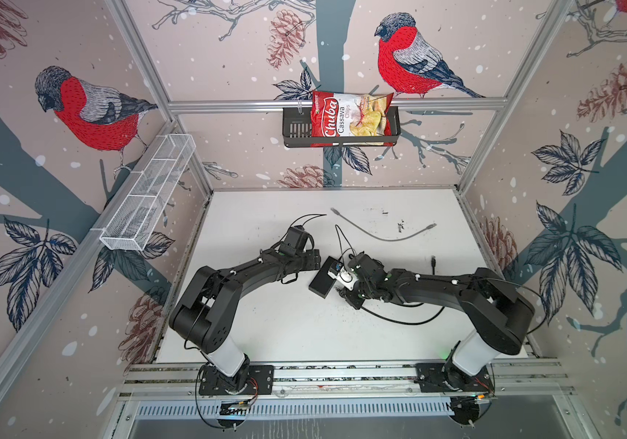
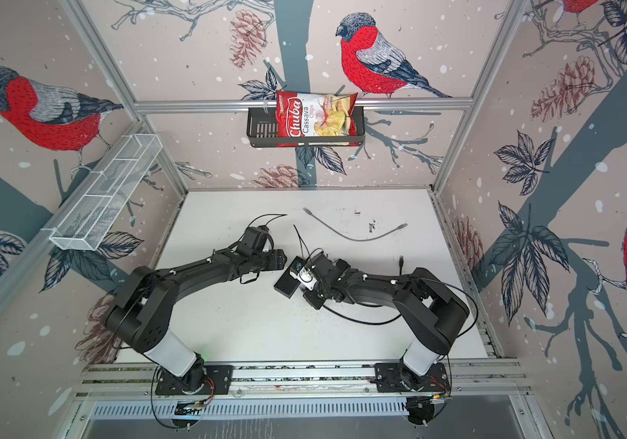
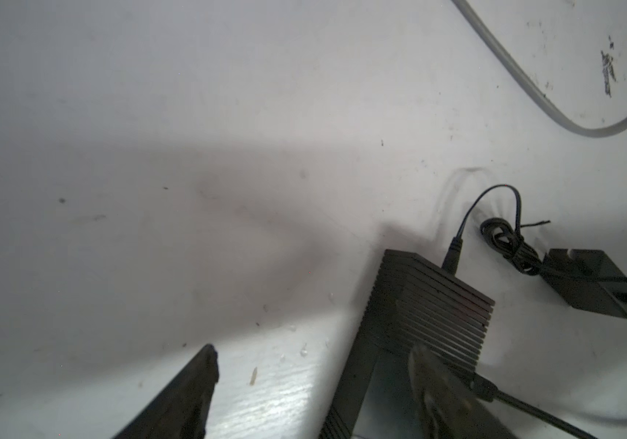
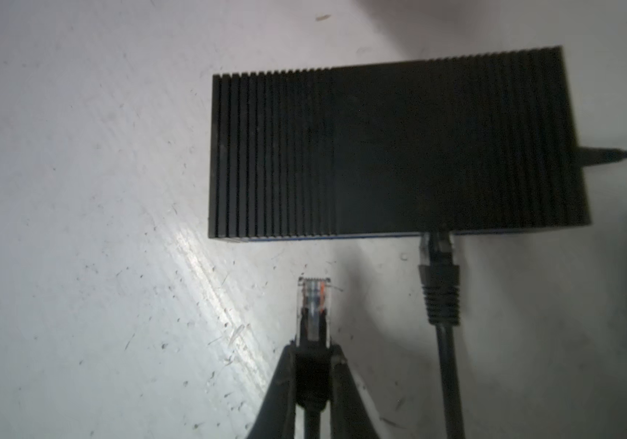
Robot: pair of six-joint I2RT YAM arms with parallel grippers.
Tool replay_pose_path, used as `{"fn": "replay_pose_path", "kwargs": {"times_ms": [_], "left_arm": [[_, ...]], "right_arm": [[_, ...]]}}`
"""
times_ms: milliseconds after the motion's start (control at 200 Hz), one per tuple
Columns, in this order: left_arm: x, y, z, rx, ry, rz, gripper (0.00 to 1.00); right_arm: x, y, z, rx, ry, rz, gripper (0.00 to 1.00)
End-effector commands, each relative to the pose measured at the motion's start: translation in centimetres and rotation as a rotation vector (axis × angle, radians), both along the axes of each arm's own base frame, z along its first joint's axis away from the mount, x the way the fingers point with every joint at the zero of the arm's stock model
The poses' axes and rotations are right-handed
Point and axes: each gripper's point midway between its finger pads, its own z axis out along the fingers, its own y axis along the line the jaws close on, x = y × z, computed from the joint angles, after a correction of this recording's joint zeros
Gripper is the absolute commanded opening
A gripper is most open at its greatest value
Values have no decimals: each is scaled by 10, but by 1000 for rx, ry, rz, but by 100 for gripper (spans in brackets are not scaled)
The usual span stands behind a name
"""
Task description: Insert the plug into the switch port
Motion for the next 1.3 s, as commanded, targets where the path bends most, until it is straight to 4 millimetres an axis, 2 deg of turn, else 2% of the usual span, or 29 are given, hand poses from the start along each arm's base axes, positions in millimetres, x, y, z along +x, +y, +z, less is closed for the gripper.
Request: {"fn": "replay_pose_path", "kwargs": {"times_ms": [0,110,335,670,1146,1296], "left_arm": [[-2,-8,-4,-17,23,-48,77],[-4,-12,-12,-27,42,-64,73],[-12,-8,-27,-13,83,-65,62],[-20,-15,-35,-60,114,-90,51],[-39,-22,-48,-121,167,-88,37],[-40,-26,-49,-119,173,-90,29]], "right_arm": [[-3,-1,-6,-47,7,18,11],[-1,4,-7,-56,4,25,11],[3,16,-7,-74,2,45,11],[4,17,-10,-103,15,34,11],[13,40,0,-54,1,-3,11],[20,45,6,-11,-22,-41,12]]}}
